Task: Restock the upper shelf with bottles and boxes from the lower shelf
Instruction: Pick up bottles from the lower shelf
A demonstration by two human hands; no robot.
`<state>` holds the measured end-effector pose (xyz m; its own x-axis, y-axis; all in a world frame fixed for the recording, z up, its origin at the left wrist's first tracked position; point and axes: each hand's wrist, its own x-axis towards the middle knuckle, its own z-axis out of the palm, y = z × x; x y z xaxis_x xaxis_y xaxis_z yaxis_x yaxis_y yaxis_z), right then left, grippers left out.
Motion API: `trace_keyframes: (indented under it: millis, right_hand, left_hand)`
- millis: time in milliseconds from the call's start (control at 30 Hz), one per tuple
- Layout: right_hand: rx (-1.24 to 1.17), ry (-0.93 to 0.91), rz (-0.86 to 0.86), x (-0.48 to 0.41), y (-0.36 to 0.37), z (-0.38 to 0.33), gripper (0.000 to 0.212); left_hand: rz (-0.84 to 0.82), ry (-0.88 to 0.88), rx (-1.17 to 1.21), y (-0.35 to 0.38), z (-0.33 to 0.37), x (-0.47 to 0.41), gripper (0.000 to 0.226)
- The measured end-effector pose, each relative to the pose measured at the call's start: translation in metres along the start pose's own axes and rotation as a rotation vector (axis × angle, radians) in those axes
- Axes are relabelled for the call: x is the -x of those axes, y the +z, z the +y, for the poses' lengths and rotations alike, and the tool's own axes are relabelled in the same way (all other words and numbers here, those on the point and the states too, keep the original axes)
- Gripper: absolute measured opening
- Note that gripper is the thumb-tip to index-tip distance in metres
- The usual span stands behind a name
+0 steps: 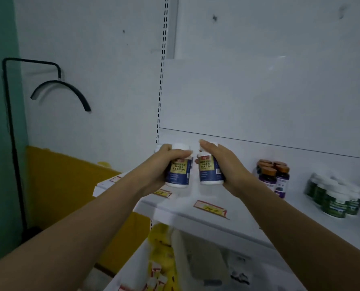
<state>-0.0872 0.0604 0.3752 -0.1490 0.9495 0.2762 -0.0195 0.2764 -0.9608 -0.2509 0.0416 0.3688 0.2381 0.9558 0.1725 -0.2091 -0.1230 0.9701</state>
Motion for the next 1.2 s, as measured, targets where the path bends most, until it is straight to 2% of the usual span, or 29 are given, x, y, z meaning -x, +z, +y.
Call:
trace_keyframes:
  millis: [133, 333, 500, 667, 933, 1100, 1200]
  right_hand:
    - [0.227, -0.004, 0.08, -0.046, 0.016, 0.027, 0.041]
    - [0.499, 0.065, 0.26, -0.111, 0.026, 0.049, 0.041]
    - [0.777, 0.17, 0.328, -0.151, 0.025, 0.064, 0.034]
    - [1.079, 0.22, 0.336, -0.185, 0.018, 0.07, 0.04]
    - [1.275, 0.253, 0.255, -0.221, 0.005, 0.076, 0.036]
    - [1.324, 0.261, 0.21, -0.233, -0.004, 0.077, 0.035]
    - [1.344, 0.251, 0.185, -0.237, -0.007, 0.078, 0.035]
  left_hand:
    - [-0.052, 0.016, -0.109, -0.047, -0.017, -0.058, 0.042]
    - [-0.092, 0.017, -0.388, -0.099, -0.031, -0.139, 0.033]
    - [-0.031, 0.044, -0.578, -0.107, -0.054, -0.187, 0.029]
    - [-0.014, 0.077, -0.749, -0.104, -0.071, -0.227, 0.032]
    - [-0.018, 0.122, -0.806, -0.093, -0.081, -0.264, 0.041]
    - [-0.15, 0.044, -0.897, -0.099, -0.086, -0.273, 0.049]
    - [-0.175, 0.06, -1.008, -0.102, -0.093, -0.274, 0.049]
